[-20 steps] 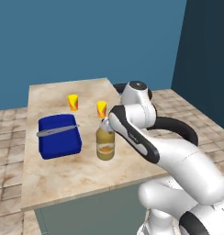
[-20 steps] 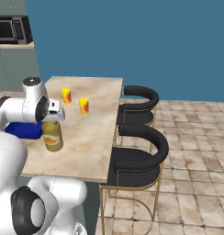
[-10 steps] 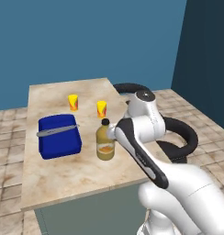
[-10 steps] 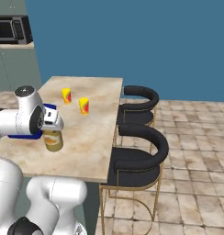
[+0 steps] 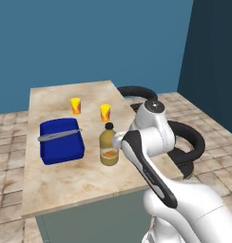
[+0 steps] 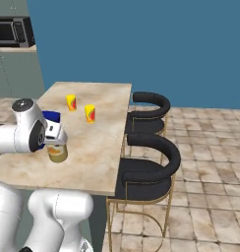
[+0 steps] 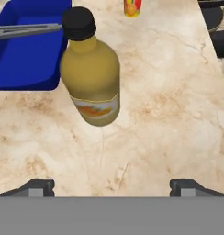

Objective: Place the drinks on the dining counter in a tight cluster.

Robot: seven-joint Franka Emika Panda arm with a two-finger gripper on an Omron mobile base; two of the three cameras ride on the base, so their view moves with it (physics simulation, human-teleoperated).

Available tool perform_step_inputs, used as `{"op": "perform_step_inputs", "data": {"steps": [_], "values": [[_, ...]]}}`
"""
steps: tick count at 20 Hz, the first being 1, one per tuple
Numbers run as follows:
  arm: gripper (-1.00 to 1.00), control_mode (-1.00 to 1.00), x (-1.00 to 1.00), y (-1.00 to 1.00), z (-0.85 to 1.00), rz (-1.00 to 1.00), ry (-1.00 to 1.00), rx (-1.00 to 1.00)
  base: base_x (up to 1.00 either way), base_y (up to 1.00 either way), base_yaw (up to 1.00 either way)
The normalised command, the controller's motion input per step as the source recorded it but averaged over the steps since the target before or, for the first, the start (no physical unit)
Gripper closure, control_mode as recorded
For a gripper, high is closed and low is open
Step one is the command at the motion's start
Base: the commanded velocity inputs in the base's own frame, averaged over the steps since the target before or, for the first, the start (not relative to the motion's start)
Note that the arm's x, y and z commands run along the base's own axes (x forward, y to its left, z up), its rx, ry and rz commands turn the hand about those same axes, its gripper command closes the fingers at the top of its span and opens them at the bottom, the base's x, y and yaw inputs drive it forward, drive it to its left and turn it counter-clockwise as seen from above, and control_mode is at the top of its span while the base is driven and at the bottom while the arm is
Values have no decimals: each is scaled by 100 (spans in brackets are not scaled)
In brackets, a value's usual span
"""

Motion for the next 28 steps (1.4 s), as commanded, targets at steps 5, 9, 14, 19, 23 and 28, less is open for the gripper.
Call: {"op": "perform_step_inputs", "data": {"steps": [5, 9, 14, 19, 23, 28], "values": [[-100, 100, 0, 0, 0, 0, 0, 0, -44, 3, 0], [-100, 100, 0, 0, 0, 0, 0, 0, -55, 10, 10], [-100, 100, 0, 0, 0, 0, 0, 0, -37, 33, 36], [-100, 100, 0, 0, 0, 0, 0, 0, -20, 48, 67], [-100, 100, 0, 0, 0, 0, 0, 0, -20, 40, 80], [-100, 100, 0, 0, 0, 0, 0, 0, -10, 38, 80]]}}
